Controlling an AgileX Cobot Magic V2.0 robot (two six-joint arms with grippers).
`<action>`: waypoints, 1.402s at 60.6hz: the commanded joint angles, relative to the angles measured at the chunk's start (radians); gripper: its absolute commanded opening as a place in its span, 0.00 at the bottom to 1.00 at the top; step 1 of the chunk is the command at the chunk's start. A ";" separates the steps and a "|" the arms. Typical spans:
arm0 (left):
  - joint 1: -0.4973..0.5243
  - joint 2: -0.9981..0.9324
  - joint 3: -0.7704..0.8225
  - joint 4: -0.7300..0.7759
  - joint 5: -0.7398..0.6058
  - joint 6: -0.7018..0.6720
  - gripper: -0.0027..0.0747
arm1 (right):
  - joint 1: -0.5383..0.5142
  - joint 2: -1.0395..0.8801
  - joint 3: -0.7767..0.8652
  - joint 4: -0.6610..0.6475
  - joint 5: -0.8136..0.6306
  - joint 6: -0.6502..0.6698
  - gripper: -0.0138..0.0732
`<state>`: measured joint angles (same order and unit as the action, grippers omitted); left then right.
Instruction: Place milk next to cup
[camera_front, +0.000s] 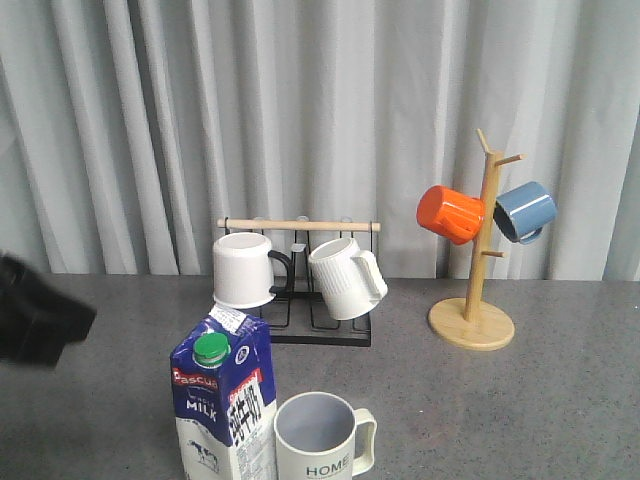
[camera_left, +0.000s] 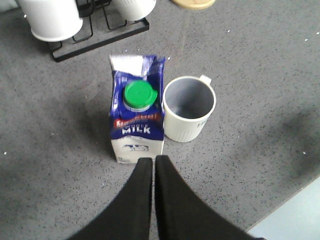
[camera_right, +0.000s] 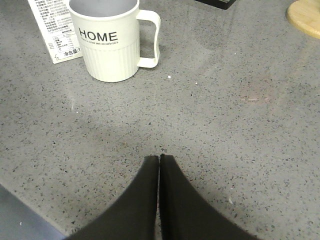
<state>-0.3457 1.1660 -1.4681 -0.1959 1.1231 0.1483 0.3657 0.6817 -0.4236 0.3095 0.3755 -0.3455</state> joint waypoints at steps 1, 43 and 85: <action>-0.006 -0.111 0.118 -0.012 -0.186 -0.016 0.02 | -0.004 -0.003 -0.028 0.004 -0.066 0.003 0.15; -0.006 -0.480 0.465 -0.012 -0.195 -0.096 0.02 | -0.004 -0.003 -0.028 0.005 -0.066 0.000 0.15; 0.106 -0.634 0.993 0.083 -1.006 -0.097 0.02 | -0.004 -0.003 -0.028 0.005 -0.065 0.000 0.15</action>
<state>-0.2836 0.5795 -0.5709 -0.1100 0.3610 0.0641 0.3657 0.6817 -0.4236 0.3104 0.3764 -0.3455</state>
